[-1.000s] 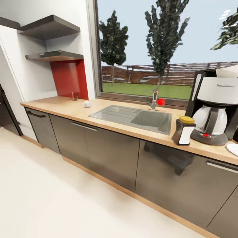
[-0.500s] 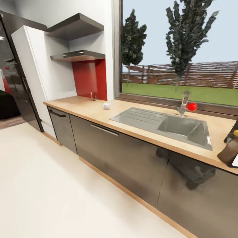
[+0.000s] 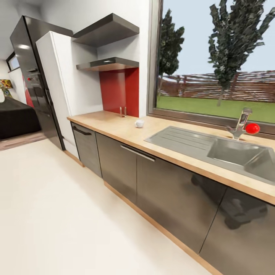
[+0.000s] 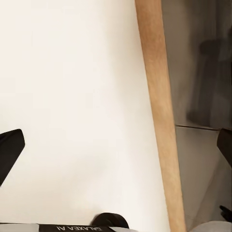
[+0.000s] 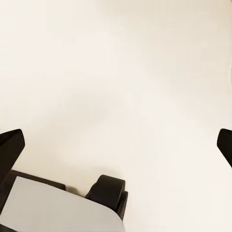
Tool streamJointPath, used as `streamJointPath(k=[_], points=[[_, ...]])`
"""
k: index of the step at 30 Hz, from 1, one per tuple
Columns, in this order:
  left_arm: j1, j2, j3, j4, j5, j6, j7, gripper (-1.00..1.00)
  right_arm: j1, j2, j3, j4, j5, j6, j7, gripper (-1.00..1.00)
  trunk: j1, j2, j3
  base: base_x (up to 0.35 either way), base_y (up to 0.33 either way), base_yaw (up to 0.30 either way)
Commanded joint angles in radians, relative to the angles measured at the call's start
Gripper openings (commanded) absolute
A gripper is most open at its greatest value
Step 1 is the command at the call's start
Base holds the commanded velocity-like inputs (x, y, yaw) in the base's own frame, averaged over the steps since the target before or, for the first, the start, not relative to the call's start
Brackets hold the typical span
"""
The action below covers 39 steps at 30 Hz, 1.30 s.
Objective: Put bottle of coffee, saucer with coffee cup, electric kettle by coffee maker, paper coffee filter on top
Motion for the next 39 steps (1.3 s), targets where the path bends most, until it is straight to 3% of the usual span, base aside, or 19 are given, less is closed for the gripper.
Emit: streamJointPath(k=[1, 39], points=[[-0.001, 0.0, 0.005, 0.0, 0.0, 0.01, -0.004, 1.0, -0.001, 0.001, -0.008, -0.001, 0.008, 0.0, 0.007, 1.0, 0.0, 0.0, -0.001, 0.01, 0.009, 0.231], [-0.001, -0.003, 0.003, 0.0, 0.0, 0.009, 0.0, 1.0, -0.001, 0.001, -0.005, 0.025, 0.011, -0.001, 0.005, 1.0, 0.0, 0.0, -0.001, 0.001, 0.001, 0.269]])
